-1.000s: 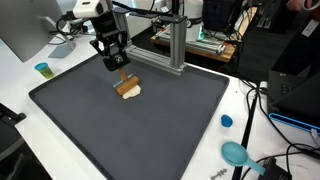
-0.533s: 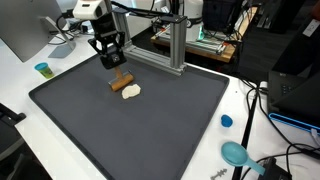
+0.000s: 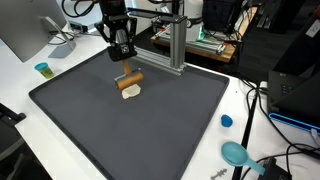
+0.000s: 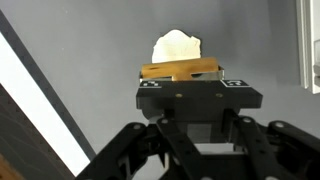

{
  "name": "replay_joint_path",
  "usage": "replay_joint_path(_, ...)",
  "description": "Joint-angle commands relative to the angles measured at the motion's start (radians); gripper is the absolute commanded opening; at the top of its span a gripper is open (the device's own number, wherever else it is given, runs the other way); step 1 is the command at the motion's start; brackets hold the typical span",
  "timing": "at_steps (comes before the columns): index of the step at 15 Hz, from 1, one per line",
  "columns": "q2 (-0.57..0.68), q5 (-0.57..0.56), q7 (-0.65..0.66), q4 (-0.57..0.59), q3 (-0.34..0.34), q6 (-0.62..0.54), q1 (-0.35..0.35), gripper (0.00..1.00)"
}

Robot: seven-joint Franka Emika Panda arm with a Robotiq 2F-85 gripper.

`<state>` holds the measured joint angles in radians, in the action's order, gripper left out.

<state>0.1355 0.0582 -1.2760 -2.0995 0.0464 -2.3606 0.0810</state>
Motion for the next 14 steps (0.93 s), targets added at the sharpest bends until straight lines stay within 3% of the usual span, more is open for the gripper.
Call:
replay_joint_path(1, -0.012, -0.014, 0.084, -0.046, -0.009, -0.046, -0.026, 0.22)
replay_joint_path(7, 0.111, -0.042, 0.169, -0.01, -0.013, -0.081, -0.027, 0.22)
replay_joint_path(14, 0.138, -0.237, 0.361, 0.038, -0.081, 0.087, -0.018, 0.22)
